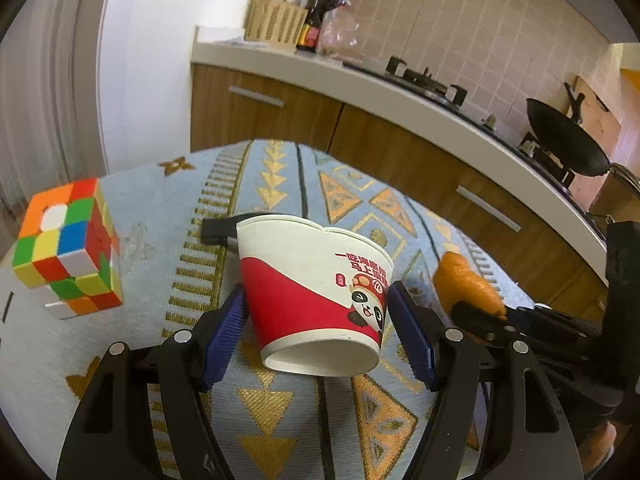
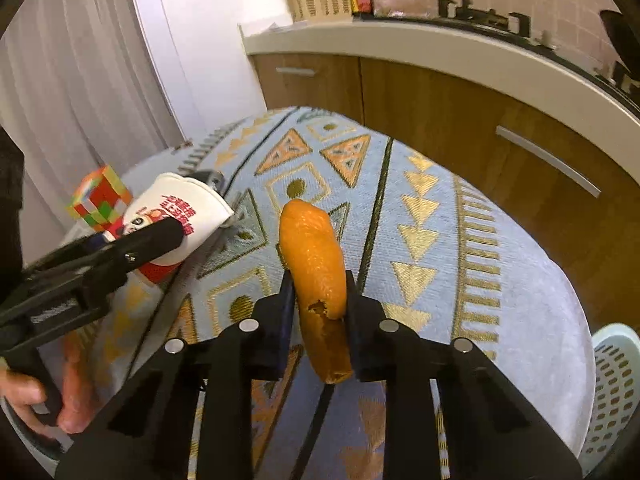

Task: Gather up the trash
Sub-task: 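Grasp the red-and-white paper cup with the left tool while the right tool grasps the sweet potato, then carry the cup and sweet potato over the basket and open both tools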

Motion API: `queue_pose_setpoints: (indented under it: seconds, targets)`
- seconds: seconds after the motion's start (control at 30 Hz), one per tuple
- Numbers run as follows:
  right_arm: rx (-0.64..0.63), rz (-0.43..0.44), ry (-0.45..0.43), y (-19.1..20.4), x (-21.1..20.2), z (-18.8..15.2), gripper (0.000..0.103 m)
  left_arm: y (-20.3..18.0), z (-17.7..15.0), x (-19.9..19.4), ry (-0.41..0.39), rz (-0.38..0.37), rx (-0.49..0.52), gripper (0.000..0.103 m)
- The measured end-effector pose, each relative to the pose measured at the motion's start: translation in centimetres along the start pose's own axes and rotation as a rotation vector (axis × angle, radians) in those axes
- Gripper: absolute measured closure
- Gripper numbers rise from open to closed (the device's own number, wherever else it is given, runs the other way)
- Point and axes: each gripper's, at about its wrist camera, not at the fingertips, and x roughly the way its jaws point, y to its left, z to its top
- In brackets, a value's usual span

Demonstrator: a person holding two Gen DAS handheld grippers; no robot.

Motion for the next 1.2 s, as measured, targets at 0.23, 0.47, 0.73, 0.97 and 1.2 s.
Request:
queue_pose_setpoints:
  seconds: [0.23, 0.47, 0.73, 0.97, 1.2]
  targets:
    - [0.02, -0.078, -0.098, -1.7, -6.7, -0.6, 0.084, -1.9, 0.5, -1.9, -0.022, -0.066, 0.014, 0.035]
    - [0.117, -0.198, -0.199, -6.2, -14.8, -2.5, 0.084, -7.3, 1.0, -6.4, -0.088, -0.166, 0.086, 0.035]
    - [0.247, -0.301, -0.262, -11.8, -22.0, -5.9, 0.084, -16.0, 0.6, -9.0, -0.123, -0.279, 0.204, 0.035]
    - [0.382, -0.394, -0.219, -17.0, -24.2, -9.8, 0.084, -22.3, -1.2, -7.6, -0.067, -0.354, 0.268, 0.034]
    - [0.533, -0.472, -0.09, -22.2, -23.2, -14.4, 0.084, -27.5, -4.1, -4.0, 0.046, -0.397, 0.331, 0.034]
